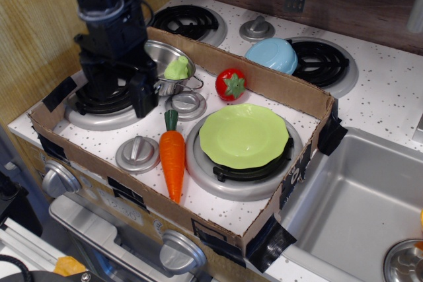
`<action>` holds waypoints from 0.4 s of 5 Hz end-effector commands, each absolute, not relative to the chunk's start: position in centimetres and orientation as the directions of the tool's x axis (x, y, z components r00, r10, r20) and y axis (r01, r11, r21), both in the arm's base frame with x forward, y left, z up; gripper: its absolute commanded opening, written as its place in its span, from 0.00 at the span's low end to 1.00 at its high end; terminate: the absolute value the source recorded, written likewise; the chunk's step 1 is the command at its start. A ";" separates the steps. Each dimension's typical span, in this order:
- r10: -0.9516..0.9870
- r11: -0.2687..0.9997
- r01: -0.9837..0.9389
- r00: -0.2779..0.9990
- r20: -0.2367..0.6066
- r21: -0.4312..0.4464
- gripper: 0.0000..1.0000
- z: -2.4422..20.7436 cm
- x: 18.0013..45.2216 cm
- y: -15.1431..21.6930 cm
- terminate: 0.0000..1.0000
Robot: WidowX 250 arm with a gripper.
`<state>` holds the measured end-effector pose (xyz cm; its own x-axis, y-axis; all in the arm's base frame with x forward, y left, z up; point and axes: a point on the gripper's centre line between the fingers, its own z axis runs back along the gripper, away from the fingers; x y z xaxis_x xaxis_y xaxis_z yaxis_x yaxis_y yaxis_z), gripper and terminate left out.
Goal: Take broccoli out of pan
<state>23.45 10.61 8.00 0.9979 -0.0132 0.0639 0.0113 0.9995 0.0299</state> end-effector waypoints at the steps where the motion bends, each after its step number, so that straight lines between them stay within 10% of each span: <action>1: -0.026 0.994 0.016 0.995 0.096 0.112 1.00 12.0 26.0 11.7 0.00; 2: -0.058 0.991 0.047 0.994 0.092 0.123 1.00 12.2 27.6 12.2 0.00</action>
